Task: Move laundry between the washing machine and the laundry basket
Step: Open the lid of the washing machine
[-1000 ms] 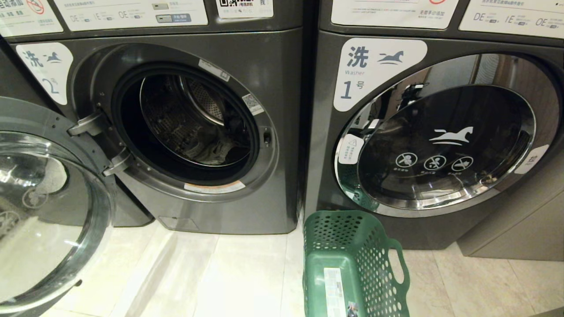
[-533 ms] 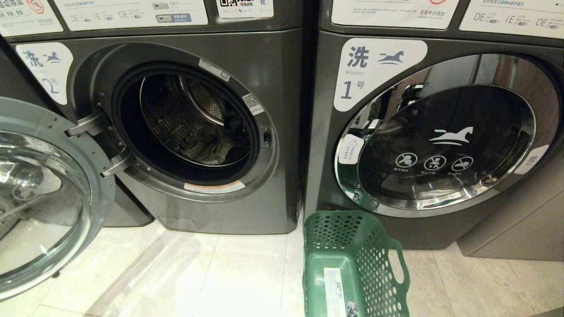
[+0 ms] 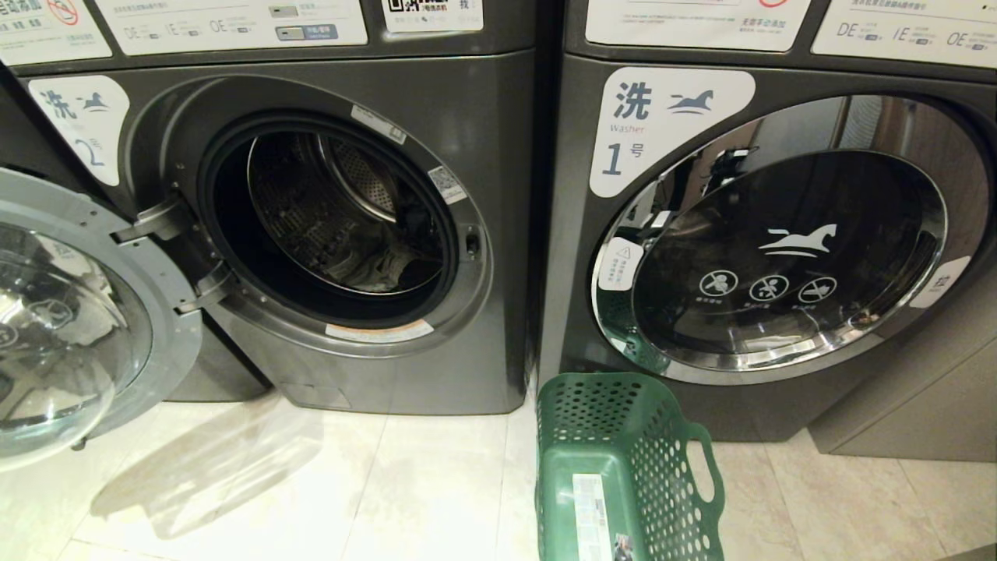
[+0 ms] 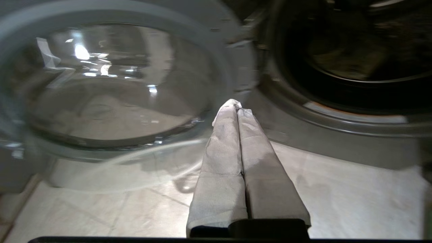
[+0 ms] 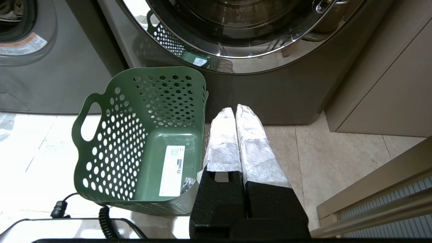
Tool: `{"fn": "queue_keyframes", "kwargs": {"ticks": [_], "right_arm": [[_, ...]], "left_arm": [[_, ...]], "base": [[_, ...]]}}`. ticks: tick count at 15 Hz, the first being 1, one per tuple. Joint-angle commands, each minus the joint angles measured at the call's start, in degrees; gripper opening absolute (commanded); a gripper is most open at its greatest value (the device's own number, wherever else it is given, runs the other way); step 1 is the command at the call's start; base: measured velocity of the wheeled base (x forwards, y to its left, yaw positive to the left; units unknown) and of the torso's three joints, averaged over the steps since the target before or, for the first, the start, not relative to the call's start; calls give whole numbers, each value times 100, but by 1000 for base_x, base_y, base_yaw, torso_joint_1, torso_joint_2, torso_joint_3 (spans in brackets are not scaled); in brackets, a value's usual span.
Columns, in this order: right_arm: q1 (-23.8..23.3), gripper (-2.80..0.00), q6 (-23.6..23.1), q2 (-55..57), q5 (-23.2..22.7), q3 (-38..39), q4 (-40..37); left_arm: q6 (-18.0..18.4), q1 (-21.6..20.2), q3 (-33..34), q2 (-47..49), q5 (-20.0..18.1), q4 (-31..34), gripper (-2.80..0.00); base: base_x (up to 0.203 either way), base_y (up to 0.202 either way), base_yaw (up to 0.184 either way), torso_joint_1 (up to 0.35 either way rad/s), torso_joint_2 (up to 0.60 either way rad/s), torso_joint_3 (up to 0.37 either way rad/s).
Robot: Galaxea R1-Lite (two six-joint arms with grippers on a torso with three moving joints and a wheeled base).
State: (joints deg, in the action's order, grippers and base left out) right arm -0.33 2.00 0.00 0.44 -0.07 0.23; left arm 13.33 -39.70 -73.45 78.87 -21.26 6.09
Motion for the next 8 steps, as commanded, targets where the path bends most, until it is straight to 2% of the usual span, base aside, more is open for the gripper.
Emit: {"fn": "queue_keyframes", "kwargs": {"ticks": [1, 3, 4, 6, 8], "right_arm": [[6, -280, 2, 9, 0, -1, 3], [-2, -280, 2, 9, 0, -1, 3], [-2, -280, 2, 9, 0, -1, 3], [-2, -280, 2, 9, 0, -1, 3], [-2, -280, 2, 9, 0, 6, 3]], "left_arm": [[-171, 1282, 669, -903, 217, -7, -280], [-387, 2455, 1815, -1655, 609, -139, -280], [-468, 2828, 2399, -1993, 764, -311, -280], [-565, 3272, 3636, -2607, 936, -893, -280], [-611, 3466, 4902, -3272, 997, -1531, -280]], "base": [[0, 0, 0, 0, 0, 0], [0, 0, 0, 0, 0, 0], [0, 0, 0, 0, 0, 0], [0, 0, 0, 0, 0, 0], [0, 0, 0, 0, 0, 0]]}}
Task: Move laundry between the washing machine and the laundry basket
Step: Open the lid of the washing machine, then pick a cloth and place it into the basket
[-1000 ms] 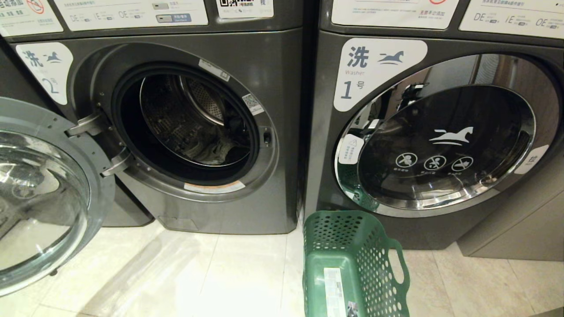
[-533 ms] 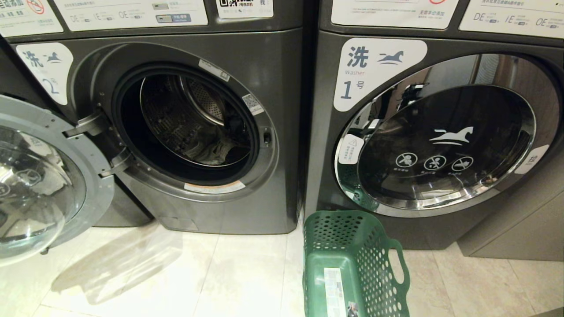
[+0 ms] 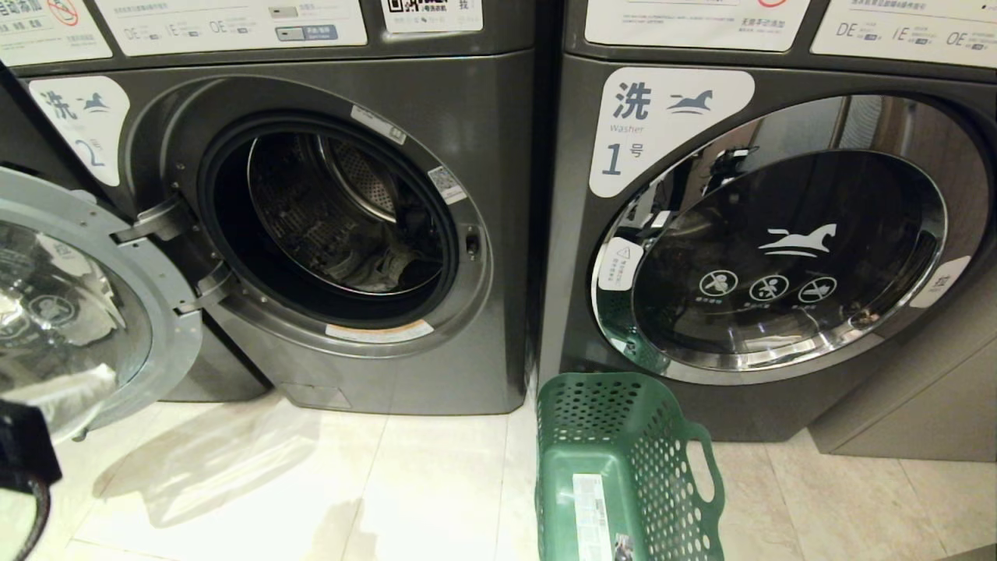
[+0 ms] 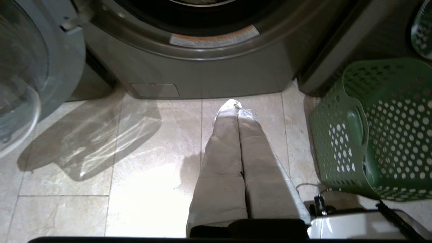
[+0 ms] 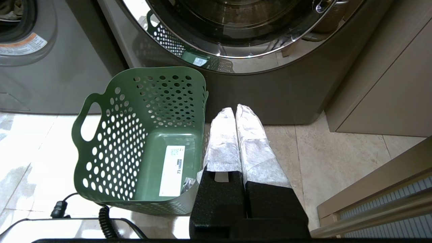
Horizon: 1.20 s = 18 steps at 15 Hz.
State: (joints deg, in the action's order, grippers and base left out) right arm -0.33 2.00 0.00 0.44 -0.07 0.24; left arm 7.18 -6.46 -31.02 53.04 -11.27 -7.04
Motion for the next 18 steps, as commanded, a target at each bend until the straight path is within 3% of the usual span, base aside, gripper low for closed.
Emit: {"fn": "queue_keyframes", "kwargs": {"ticks": [1, 4, 5, 8, 10, 13, 14, 15, 18], "right_arm": [[0, -280, 2, 9, 0, -1, 2], [-2, -280, 2, 9, 0, -1, 2], [-2, -280, 2, 9, 0, 5, 2], [-2, -280, 2, 9, 0, -1, 2], [-2, -280, 7, 9, 9, 1, 2], [-2, -280, 11, 9, 9, -1, 2], [-2, -280, 11, 9, 9, -1, 2], [-2, -280, 11, 9, 9, -1, 2], [2, -280, 11, 9, 9, -1, 2]], "left_arm": [[-13, 192, 1317, -1090, 16, -490, -280], [1, 283, 2768, -2284, 182, -891, -280], [10, 303, 3006, -2677, 280, -752, -280], [0, 509, 2975, -4003, 420, 278, -280], [-9, 672, 2939, -4620, 455, 586, -280], [-2, 706, 3015, -5335, 599, 473, -280], [16, 701, 3075, -5318, 874, 554, -280], [41, 699, 3071, -5303, 908, 853, -280], [23, 698, 3102, -5295, 951, 717, -280]], "base": [[0, 0, 0, 0, 0, 0], [0, 0, 0, 0, 0, 0], [0, 0, 0, 0, 0, 0], [0, 0, 0, 0, 0, 0], [0, 0, 0, 0, 0, 0], [0, 0, 0, 0, 0, 0], [0, 0, 0, 0, 0, 0], [0, 0, 0, 0, 0, 0], [0, 0, 0, 0, 0, 0]]}}
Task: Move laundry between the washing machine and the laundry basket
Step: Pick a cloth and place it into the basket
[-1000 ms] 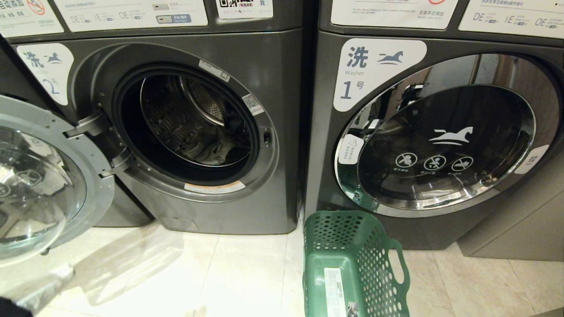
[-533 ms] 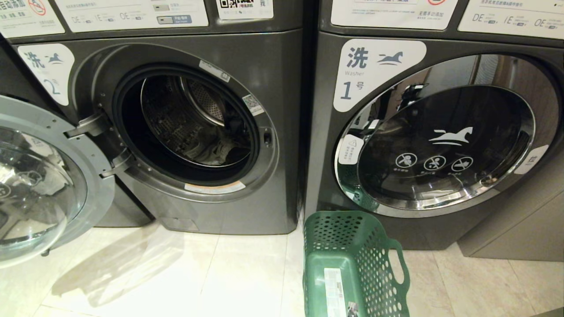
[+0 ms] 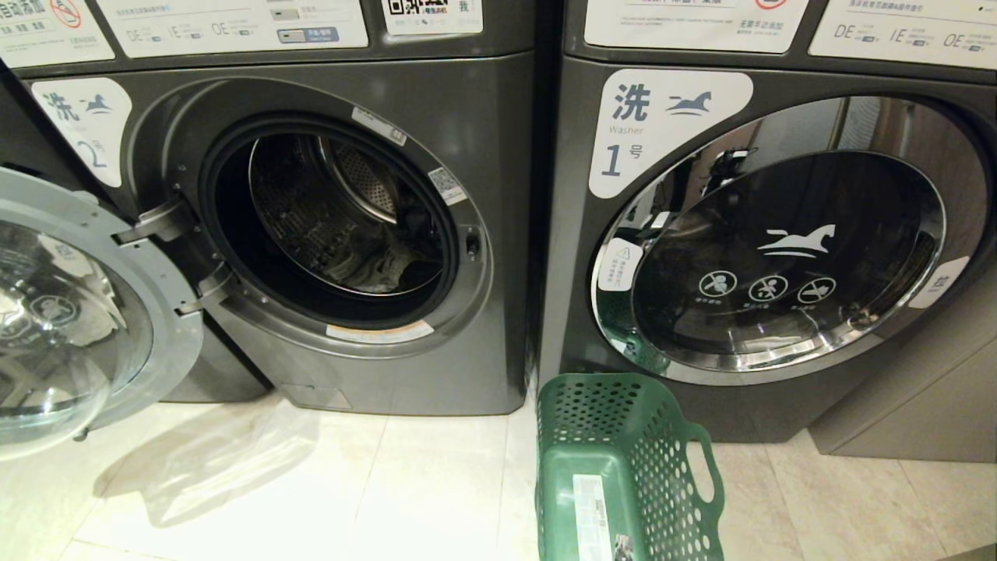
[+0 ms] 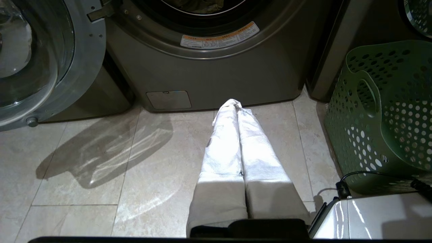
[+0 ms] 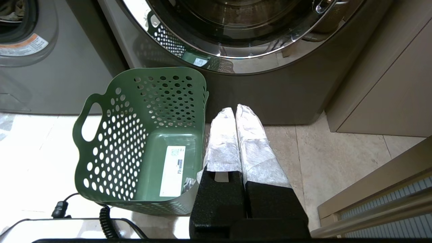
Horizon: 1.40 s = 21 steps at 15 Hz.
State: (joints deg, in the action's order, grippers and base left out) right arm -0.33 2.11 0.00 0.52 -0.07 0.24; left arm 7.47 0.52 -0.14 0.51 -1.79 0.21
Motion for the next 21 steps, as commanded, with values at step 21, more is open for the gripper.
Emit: {"fn": "queue_keyframes", "kwargs": {"ticks": [21], "right_arm": [[-2, -280, -26, 9, -8, 7, 2]], "left_arm": [[-510, 0, 14, -43, 135, -3, -280]], "base": [[0, 0, 0, 0, 0, 0]]}}
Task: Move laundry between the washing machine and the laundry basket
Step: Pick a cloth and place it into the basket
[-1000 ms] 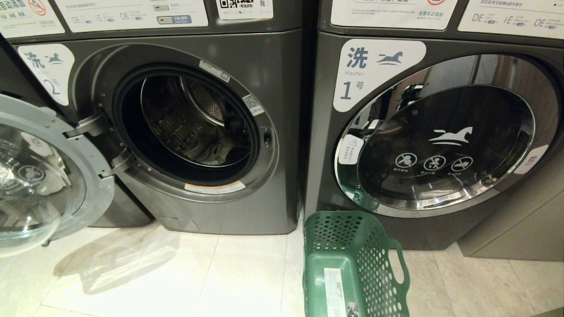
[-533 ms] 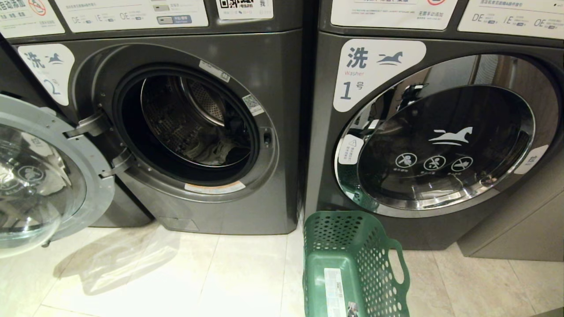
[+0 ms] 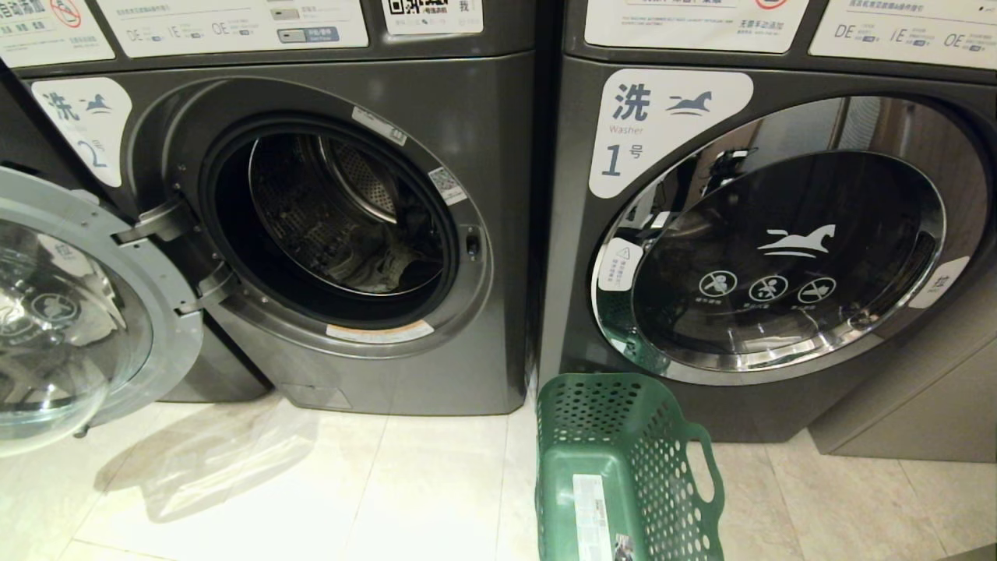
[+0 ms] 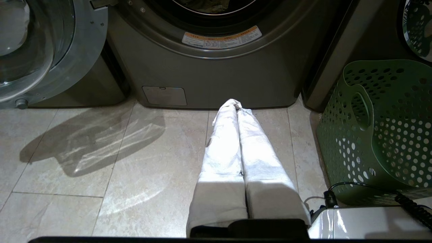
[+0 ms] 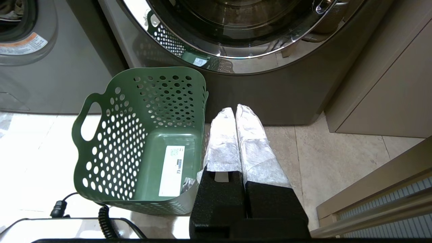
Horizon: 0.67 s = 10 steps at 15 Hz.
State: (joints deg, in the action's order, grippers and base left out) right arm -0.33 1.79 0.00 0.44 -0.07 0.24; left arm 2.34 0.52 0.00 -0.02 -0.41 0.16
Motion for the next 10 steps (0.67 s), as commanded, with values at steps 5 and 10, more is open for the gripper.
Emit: {"fn": "queue_keyframes", "kwargs": {"ticks": [5, 10], "right_arm": [[-2, -280, 5, 9, 0, -1, 2], [2, -280, -3, 9, 0, 7, 2]], "left_arm": [[-32, 0, 0, 11, 6, -7, -280], [-38, 0, 0, 8, 6, -7, -280]], "base": [[0, 0, 0, 2, 3, 70], [0, 0, 0, 2, 2, 196]]}}
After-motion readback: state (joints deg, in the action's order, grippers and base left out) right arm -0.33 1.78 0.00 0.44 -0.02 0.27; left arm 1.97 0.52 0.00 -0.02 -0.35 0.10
